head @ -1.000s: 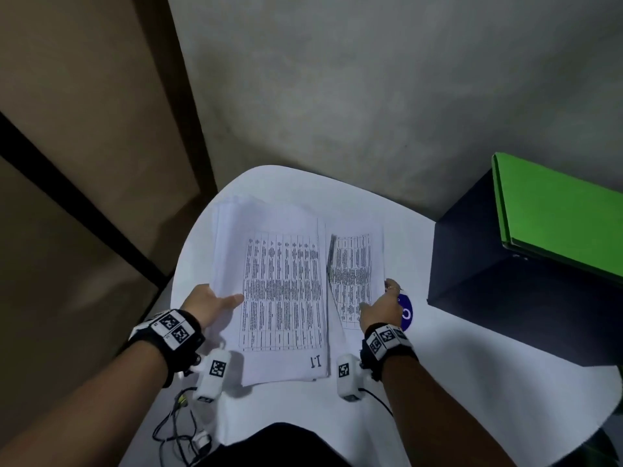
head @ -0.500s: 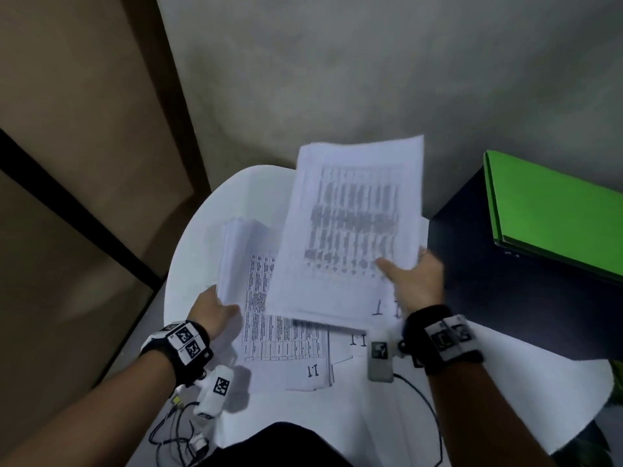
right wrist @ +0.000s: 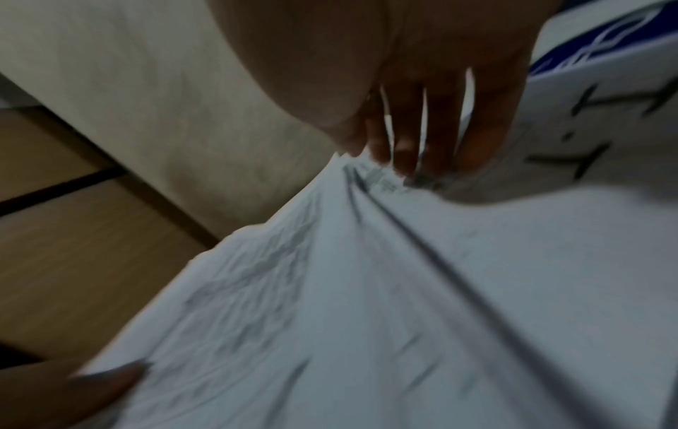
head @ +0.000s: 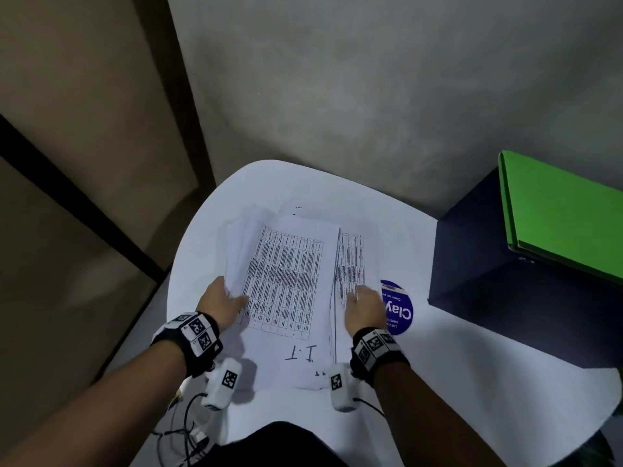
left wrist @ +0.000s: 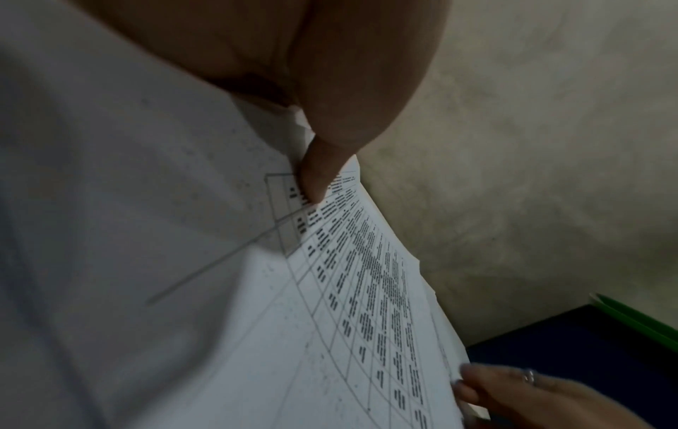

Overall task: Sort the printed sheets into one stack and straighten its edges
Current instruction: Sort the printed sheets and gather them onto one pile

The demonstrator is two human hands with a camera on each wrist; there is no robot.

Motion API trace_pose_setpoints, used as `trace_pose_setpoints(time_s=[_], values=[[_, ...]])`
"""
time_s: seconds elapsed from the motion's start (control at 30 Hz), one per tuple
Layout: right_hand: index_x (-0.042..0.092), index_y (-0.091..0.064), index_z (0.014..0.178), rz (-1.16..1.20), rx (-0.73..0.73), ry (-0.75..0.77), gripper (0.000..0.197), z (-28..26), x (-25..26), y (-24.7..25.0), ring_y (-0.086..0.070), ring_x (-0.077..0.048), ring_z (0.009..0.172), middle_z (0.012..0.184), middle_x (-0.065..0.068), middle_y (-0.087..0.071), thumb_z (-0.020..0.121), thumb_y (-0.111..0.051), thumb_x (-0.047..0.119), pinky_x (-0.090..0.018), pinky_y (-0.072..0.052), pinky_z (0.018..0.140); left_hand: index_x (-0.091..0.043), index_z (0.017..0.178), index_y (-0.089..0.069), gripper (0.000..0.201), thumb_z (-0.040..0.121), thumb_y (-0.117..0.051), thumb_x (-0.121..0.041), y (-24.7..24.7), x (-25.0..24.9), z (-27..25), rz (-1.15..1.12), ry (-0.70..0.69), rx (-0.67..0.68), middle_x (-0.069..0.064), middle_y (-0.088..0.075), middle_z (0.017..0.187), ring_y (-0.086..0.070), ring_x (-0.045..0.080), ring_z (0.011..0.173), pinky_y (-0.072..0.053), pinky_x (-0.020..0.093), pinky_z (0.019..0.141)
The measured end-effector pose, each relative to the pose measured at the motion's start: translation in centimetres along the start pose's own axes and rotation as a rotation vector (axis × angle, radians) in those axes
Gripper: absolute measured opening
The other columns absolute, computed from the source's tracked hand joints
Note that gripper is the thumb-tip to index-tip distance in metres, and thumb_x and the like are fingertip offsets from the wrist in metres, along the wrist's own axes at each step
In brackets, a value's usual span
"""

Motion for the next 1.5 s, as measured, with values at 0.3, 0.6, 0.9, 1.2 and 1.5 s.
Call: trace_pose_setpoints(time_s=[0.3, 0.6, 0.9, 1.2, 1.5], values=[[0.000, -0.051, 0.131, 0.051, -0.145, -0.150, 0.053, 2.2, -2.1, 2.1, -0.059, -0.038, 0.118, 0.127, -0.019, -0.062, 0.088, -0.073, 0.021, -0.049, -0.054, 0.094, -0.007, 0.103, -0.049, 0.024, 0.092, -0.069, -0.016, 1.0, 0.3, -0.2, -0.115, -0.056, -0.001, 0.003, -0.056, 0.091, -0.055, 0.026, 0.095, -0.042, 0.032, 0.084], [0.012, -0.051, 0.090, 0.127, -0.295, -0.036, 0.013, 0.3, -0.3, 8.6, -0.061, -0.033, 0.078, 0.083, -0.009, -0.059, 0.100, -0.049, 0.019, -0.037, -0.052, 0.069, 0.000, 0.099, -0.052, 0.027, 0.088, -0.072, -0.016, 1.3, 1.0, 0.2, -0.060, -0.037, -0.025, 0.025, -0.063, 0.097, -0.063, 0.036, 0.088, -0.049, 0.039, 0.076], [0.014, -0.063, 0.087, 0.539, -0.688, 0.258, 0.006, -3.0, 2.2, 22.7, -0.068, -0.024, 0.068, 0.072, -0.003, -0.069, 0.091, -0.066, 0.017, -0.034, -0.056, 0.065, -0.003, 0.101, -0.051, 0.025, 0.091, -0.069, -0.017, 0.8, 1.1, -0.1, -0.048, -0.019, 0.029, 0.015, -0.058, 0.094, -0.055, 0.027, 0.083, -0.042, 0.033, 0.072], [0.009, -0.066, 0.091, 0.597, -0.253, 0.051, 0.011, 1.0, 0.4, 12.4, -0.063, -0.020, 0.071, 0.076, -0.003, -0.068, 0.088, -0.072, 0.017, -0.031, -0.051, 0.074, -0.003, 0.122, -0.060, 0.057, 0.094, -0.050, -0.052, 1.5, 0.8, -0.3, -0.158, 0.079, 0.079, 0.015, -0.063, 0.128, -0.061, 0.034, 0.114, -0.046, 0.044, 0.103], [0.014, -0.045, 0.147, 0.089, 0.237, 0.107, 0.050, -1.9, 2.0, -1.6, -0.059, -0.018, 0.121, 0.147, -0.006, -0.050, 0.100, -0.042, -0.003, -0.003, -0.038, 0.087, -0.002, 0.146, -0.037, 0.068, 0.095, -0.062, -0.040, 0.9, -0.3, -0.1, -0.081, 0.084, 0.054, 0.017, -0.043, 0.150, -0.039, 0.033, 0.140, -0.032, 0.037, 0.110]])
Point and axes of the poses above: each hand's wrist, its own z-axis towards the middle knuckle, its own y-axis out of the back of the hand, x = y × z, the point moved 7 cm from there along z, towards the middle knuckle
